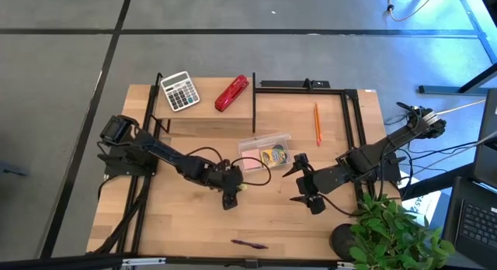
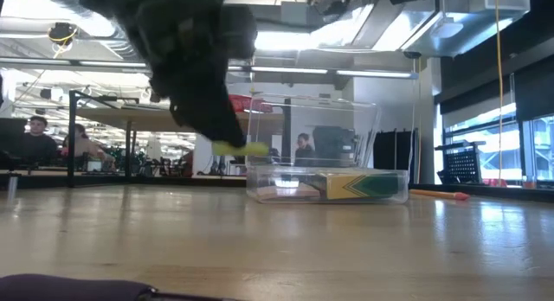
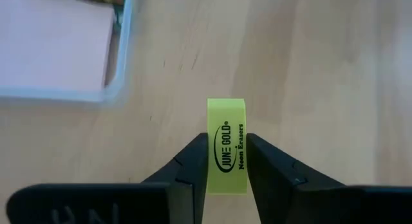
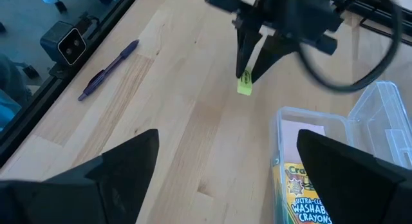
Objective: Pack school essentials
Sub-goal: Put the green eraser into the supply box
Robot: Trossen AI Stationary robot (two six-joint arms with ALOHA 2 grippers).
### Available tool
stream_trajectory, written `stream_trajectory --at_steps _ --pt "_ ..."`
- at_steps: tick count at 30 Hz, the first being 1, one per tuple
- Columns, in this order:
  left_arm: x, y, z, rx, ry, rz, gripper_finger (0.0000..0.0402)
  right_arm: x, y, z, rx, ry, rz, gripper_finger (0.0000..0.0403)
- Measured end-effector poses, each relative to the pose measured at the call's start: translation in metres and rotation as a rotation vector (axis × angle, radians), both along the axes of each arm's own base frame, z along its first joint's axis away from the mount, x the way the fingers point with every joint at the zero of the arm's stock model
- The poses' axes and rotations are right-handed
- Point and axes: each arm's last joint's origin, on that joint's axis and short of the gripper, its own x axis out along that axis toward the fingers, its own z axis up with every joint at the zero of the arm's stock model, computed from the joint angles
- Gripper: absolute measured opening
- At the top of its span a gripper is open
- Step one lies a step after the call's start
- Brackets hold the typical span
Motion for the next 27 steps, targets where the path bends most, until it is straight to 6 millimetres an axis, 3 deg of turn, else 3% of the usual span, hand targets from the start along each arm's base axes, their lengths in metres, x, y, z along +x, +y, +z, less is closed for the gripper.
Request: stream_trajectory --at_steps 9,18,27 --pt "0.017 0.01 0.037 0.105 -0.132 0.017 0.0091 0.0 0.0 0.0 0.003 -0.003 -0.001 0.0369" --pt "0.028 0.047 0.038 0.215 -0.132 0.119 0.0091 0.0 0.0 0.0 0.004 -0.005 -0.001 0.0369" --pt "0.036 0.057 0.03 0.255 -0.123 0.108 0.0091 0.001 0.0 0.001 -0.069 -0.026 0.061 0.0369"
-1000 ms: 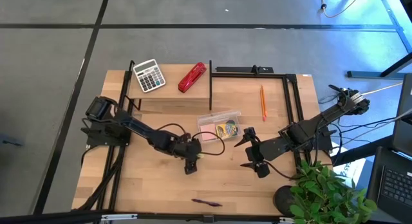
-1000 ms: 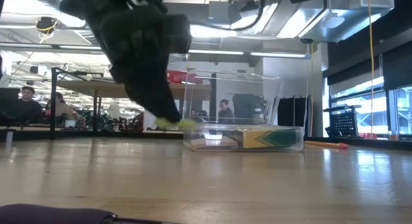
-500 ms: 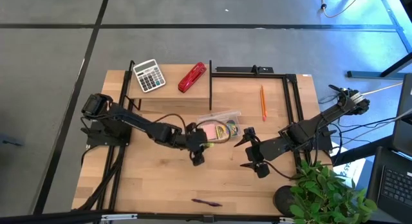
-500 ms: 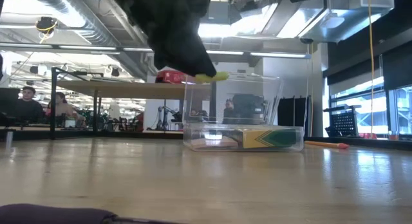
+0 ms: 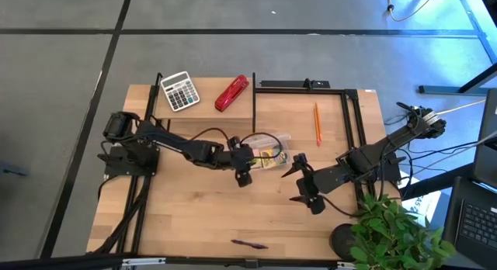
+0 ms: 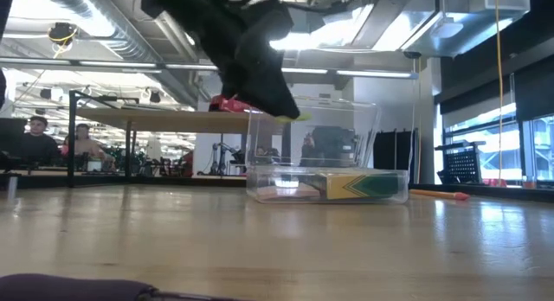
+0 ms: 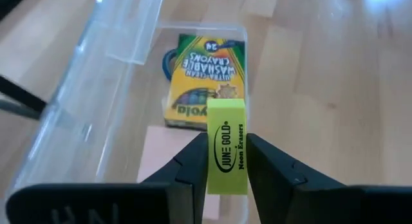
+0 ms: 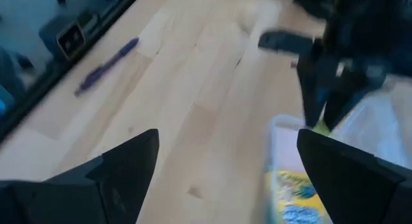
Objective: Pack school essentials
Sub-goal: Put the green eraser into the supply box
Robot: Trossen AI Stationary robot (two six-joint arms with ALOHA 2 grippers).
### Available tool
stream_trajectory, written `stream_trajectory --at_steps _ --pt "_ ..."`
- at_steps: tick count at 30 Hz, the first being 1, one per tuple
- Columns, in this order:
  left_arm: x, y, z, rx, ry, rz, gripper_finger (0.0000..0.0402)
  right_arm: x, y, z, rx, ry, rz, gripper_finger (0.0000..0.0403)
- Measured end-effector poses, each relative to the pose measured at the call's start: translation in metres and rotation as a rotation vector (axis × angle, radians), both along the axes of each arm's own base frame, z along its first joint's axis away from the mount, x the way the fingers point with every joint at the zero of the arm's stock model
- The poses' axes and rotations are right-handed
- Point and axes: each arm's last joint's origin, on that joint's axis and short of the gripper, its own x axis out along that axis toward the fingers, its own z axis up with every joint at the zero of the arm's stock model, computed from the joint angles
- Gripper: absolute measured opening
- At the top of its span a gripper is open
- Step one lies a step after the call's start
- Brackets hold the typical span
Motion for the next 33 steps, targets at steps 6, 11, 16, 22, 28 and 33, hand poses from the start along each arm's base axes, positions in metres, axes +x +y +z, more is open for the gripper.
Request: stream_trajectory --at_steps 6,11,16,22,28,33 --pt "0.007 -0.002 -0.015 0.012 0.011 -0.004 0.0091 0.0 0.0 0.0 -0.071 -0.016 0.062 0.0369" --pt "0.009 -0.002 -0.024 0.018 0.035 0.003 0.0091 0.0 0.0 0.0 -0.081 -0.019 0.07 0.0369" --pt "0.009 -0.001 -0.025 0.029 0.039 0.013 0.0091 0.001 0.0 0.0 -0.056 -0.019 0.048 0.0369" --pt "0.009 -0.001 -0.026 0.036 0.041 0.02 0.0091 0.001 -0.003 0.001 -0.039 -0.049 -0.122 0.0369" --pt "0.009 -0.001 -0.026 0.036 0.042 0.019 0.0091 0.002 -0.006 0.002 -0.047 -0.086 -0.245 0.0369" --pt "0.009 -0.002 -0.026 0.036 0.042 0.019 0.0091 0.002 -0.006 0.002 -0.049 -0.087 -0.246 0.0369"
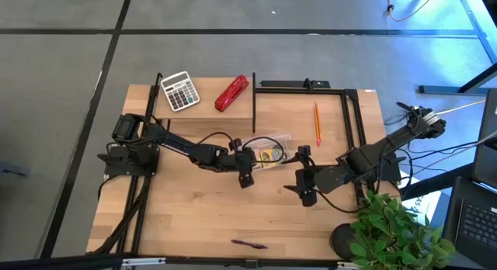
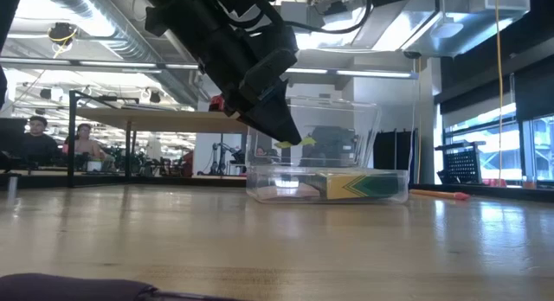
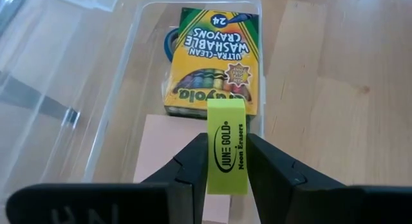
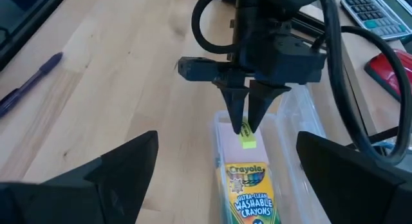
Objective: Pack school essentials
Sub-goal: Put the green eraser into the supply box
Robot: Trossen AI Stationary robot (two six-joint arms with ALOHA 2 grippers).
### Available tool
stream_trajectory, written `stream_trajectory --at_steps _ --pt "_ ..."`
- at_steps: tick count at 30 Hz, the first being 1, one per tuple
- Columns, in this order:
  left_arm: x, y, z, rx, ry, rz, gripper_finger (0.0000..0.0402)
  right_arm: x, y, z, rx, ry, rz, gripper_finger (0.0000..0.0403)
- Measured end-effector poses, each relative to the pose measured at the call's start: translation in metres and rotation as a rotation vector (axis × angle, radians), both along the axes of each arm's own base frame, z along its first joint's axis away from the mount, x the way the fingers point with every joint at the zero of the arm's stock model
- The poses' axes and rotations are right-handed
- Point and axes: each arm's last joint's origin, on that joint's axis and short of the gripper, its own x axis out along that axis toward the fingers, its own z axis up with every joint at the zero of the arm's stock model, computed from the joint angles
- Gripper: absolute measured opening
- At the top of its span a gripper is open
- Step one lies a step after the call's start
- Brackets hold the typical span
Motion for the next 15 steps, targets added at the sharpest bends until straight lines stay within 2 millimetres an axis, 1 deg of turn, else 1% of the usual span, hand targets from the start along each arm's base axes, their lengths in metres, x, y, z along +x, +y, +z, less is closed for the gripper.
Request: stream_trajectory --at_steps 7,15 --pt "0.003 0.0 -0.011 0.011 0.023 0.003 0.0091 0.0 0.0 0.0 -0.004 0.001 0.003 0.0369" --pt "0.003 0.001 -0.011 0.011 0.023 0.008 0.0091 0.0 0.0 0.0 0.0 -0.004 0.003 0.0369"
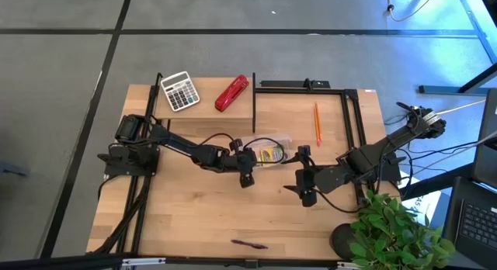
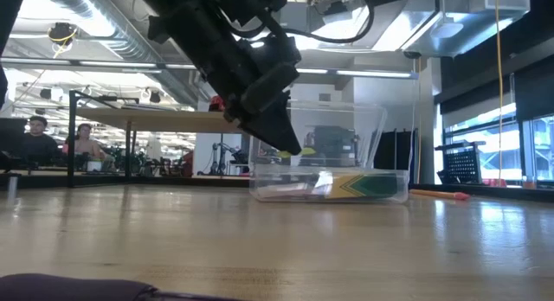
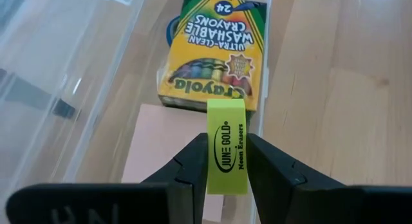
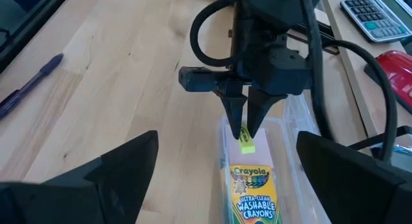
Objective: Pack school essentials
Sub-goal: Put the green eraser into the supply box
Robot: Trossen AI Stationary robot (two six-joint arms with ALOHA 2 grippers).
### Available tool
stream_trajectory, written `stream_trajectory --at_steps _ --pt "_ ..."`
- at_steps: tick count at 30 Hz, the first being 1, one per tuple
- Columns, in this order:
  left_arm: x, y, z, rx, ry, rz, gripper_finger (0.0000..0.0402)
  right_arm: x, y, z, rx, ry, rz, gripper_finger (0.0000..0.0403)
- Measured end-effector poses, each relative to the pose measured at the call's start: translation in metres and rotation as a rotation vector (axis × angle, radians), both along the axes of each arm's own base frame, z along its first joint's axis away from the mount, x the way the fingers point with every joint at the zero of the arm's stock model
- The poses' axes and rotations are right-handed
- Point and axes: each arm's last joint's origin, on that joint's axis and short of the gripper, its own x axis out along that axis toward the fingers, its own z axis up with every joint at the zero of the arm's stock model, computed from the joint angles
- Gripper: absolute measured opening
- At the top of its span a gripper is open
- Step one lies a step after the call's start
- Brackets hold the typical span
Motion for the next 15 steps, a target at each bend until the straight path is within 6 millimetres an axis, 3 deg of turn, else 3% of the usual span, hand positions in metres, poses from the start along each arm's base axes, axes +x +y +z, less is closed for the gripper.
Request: stream_trajectory --at_steps 15 --pt "-0.0001 0.0005 -0.0003 -0.001 0.005 -0.009 0.0091 0.0 0.0 0.0001 0.0 0.0 0.001 0.0369"
